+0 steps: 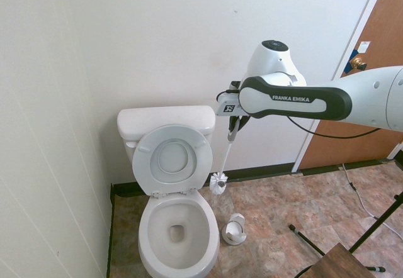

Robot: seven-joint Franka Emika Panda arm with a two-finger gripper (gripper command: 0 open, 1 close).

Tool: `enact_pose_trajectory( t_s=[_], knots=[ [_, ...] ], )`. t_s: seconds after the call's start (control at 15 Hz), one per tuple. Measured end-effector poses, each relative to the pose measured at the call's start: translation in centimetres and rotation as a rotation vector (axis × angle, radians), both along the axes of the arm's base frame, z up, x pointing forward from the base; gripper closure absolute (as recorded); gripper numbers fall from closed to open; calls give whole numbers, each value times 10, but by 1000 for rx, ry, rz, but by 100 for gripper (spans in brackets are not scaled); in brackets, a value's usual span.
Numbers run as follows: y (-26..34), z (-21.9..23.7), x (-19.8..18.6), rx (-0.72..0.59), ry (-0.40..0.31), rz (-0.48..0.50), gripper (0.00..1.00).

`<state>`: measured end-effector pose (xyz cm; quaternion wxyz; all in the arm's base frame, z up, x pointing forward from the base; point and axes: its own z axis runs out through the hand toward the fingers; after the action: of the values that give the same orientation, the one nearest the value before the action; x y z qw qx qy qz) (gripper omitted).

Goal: Clean the toilet

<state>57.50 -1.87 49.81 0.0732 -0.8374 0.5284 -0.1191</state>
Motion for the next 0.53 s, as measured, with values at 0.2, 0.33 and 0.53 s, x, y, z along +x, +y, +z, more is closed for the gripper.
enact_pose_trajectory(
  t_s=[0.2,0.33,0.53],
  knots=[
    [-22,-41,-34,7,-13,-33,100],
    [-40,-74,-60,15,-19,-63,100],
    [-61,-103,-75,14,-16,-111,100]
  ],
)
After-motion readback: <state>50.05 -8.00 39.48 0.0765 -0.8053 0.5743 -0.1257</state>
